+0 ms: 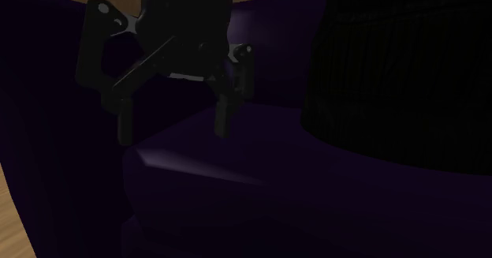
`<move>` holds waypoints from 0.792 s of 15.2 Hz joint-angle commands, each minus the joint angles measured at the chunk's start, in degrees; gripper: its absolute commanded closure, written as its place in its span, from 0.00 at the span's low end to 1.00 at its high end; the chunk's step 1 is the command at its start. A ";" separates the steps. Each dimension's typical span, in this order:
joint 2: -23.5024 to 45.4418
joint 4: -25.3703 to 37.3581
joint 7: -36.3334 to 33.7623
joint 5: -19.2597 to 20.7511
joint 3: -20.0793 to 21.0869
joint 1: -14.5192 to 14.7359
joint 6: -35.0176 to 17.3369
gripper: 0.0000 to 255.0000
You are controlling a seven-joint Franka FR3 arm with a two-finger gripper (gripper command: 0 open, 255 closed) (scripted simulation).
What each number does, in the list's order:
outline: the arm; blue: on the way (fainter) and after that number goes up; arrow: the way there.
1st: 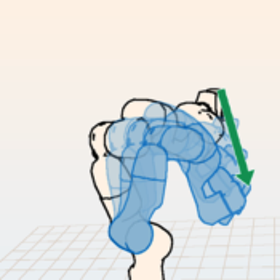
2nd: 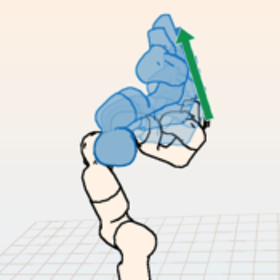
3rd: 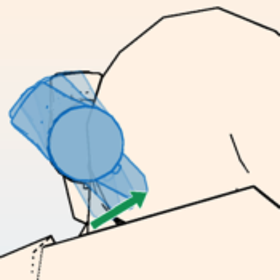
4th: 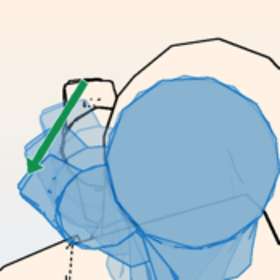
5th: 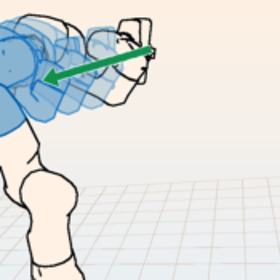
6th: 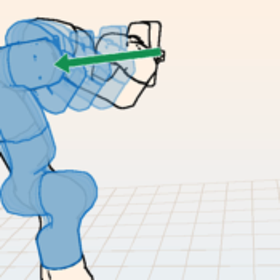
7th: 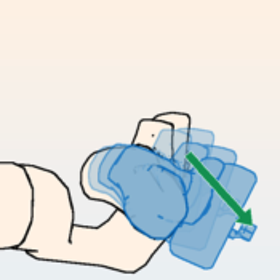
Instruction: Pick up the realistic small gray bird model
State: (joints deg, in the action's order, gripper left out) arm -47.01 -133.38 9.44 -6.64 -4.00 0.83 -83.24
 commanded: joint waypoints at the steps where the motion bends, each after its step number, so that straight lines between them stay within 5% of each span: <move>1: 0.00 0.00 0.00 0.00 0.00 0.00 0.00 0.00; 12: 19.41 10.14 -8.78 -0.68 -0.33 -4.19 -14.67 0.00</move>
State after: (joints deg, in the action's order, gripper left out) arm -29.35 -124.45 1.21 -7.43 -3.97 -2.86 -96.85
